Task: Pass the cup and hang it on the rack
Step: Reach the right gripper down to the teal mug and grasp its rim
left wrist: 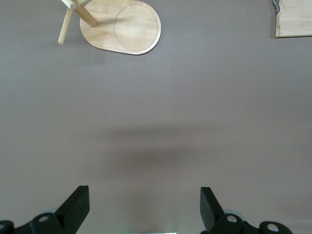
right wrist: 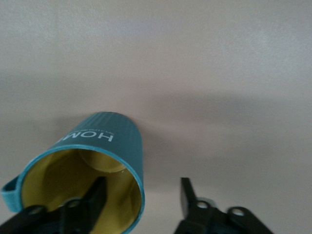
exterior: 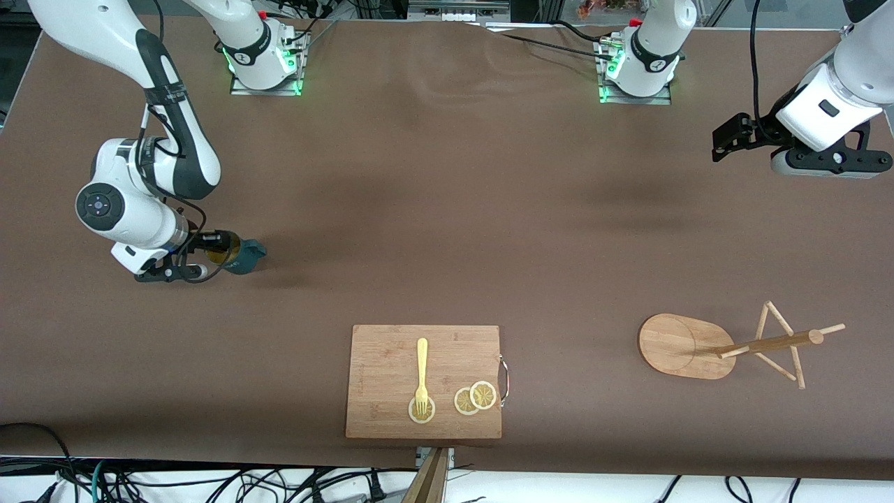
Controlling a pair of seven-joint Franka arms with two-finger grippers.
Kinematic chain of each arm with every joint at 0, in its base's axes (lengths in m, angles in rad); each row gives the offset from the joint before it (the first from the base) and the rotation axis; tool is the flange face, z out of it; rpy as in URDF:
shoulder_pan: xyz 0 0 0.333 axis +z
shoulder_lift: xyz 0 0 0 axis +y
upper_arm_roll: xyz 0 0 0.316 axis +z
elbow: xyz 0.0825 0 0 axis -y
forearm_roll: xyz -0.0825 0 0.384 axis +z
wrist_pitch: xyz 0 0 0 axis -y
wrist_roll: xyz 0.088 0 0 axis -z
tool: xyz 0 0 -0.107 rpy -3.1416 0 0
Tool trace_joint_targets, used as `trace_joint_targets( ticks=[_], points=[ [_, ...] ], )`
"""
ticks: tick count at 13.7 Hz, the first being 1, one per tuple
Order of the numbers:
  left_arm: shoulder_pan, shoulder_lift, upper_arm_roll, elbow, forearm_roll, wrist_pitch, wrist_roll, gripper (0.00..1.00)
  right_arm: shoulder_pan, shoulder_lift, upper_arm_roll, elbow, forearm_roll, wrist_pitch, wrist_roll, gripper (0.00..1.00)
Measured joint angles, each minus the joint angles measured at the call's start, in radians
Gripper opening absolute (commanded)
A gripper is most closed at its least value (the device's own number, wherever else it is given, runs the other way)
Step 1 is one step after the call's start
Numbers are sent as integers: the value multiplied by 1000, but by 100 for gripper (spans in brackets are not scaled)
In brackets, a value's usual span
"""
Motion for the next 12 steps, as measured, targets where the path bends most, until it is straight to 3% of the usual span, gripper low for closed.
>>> trace_joint_targets(
  ticks=[1, 7, 10, 12],
  points=[
    [0, 0, -1, -1, 0, 4, 0, 100, 0, 0, 0, -9, 0, 10, 0, 0],
    [0, 2, -1, -26, 0, 44, 0, 100, 1, -17, 3, 2, 0, 6, -2, 0],
    [0, 2, -2, -74, 0, 132, 0, 100, 4, -34, 46, 95, 18, -165, 3, 0],
    [0, 3, -3, -130, -4, 227, 0, 100, 8, -43, 91, 158, 129, -261, 49, 0]
  ],
)
